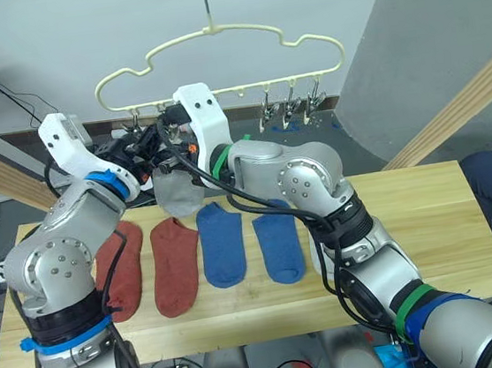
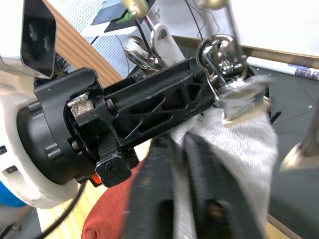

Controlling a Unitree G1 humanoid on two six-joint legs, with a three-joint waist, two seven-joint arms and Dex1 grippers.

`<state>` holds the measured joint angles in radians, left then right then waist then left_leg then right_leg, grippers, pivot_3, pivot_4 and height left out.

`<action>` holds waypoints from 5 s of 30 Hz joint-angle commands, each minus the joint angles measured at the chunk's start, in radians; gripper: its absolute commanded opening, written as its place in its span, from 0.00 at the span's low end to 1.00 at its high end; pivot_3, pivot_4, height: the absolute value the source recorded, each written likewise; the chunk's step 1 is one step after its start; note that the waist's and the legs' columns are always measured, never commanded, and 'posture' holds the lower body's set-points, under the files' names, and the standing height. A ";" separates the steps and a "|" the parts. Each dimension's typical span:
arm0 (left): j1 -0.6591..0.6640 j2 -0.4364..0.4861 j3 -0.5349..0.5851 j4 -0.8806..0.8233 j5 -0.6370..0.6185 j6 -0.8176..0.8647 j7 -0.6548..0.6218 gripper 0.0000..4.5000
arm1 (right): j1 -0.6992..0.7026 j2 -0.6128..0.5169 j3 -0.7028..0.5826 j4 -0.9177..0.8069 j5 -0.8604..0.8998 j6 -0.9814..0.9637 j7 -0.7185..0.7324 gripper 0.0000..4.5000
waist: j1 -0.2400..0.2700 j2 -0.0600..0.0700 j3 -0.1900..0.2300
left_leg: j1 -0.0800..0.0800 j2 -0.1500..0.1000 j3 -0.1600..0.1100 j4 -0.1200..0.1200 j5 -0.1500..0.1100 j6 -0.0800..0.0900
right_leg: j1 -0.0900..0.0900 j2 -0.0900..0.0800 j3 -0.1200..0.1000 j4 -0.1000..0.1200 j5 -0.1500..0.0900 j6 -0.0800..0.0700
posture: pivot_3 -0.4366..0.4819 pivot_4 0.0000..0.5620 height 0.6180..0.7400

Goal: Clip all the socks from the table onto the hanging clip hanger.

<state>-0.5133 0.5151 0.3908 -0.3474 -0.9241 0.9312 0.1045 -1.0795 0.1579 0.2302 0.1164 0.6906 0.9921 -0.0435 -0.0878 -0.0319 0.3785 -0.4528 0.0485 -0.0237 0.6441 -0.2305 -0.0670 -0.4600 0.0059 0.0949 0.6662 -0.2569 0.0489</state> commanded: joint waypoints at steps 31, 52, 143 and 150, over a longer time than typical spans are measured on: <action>0.319 0.064 -0.118 -0.306 0.301 -0.313 -0.307 0.52 | 0.352 -0.126 -0.009 -0.498 0.050 0.280 0.123 0.49 | 0.005 -0.001 -0.001 | 0.001 -0.001 -0.001 0.002 -0.002 0.004 | 0.000 -0.003 -0.004 0.007 0.000 0.000 | 0.39 0.66 1.00; 0.774 -0.058 -0.239 -0.465 0.575 -0.485 -0.307 0.52 | 0.835 -0.772 -0.363 -0.927 0.278 0.130 0.537 0.49 | 0.008 0.000 0.007 | 0.007 -0.002 0.002 0.002 0.000 0.003 | 0.004 0.007 0.004 0.008 -0.004 0.006 | 0.34 0.80 1.00; 0.388 -0.264 -0.278 -0.296 0.655 -0.402 -0.254 0.55 | 0.616 -0.949 -0.356 -0.847 0.410 -0.056 0.593 0.50 | -0.049 -0.008 -0.071 | 0.035 -0.003 0.001 0.000 0.006 0.014 | 0.035 0.009 0.003 0.006 -0.001 0.002 | 0.26 0.60 1.00; 0.336 -0.293 -0.273 -0.287 0.684 -0.364 -0.178 0.55 | 0.584 -0.954 -0.349 -0.848 0.430 -0.052 0.592 0.50 | -0.050 -0.008 -0.070 | 0.032 -0.003 0.001 0.000 0.005 0.013 | 0.035 0.009 0.002 0.000 0.000 0.005 | 0.26 0.60 1.00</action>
<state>-0.1729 0.2241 0.1067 -0.6129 -0.2493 0.5697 -0.0837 -0.4855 -0.7864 -0.1124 -0.7061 1.0951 0.9468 0.5448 -0.1381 -0.0401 0.3083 -0.4207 0.0458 -0.0226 0.6444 -0.2250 -0.0536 -0.4248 0.0148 0.0977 0.6652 -0.2564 0.0539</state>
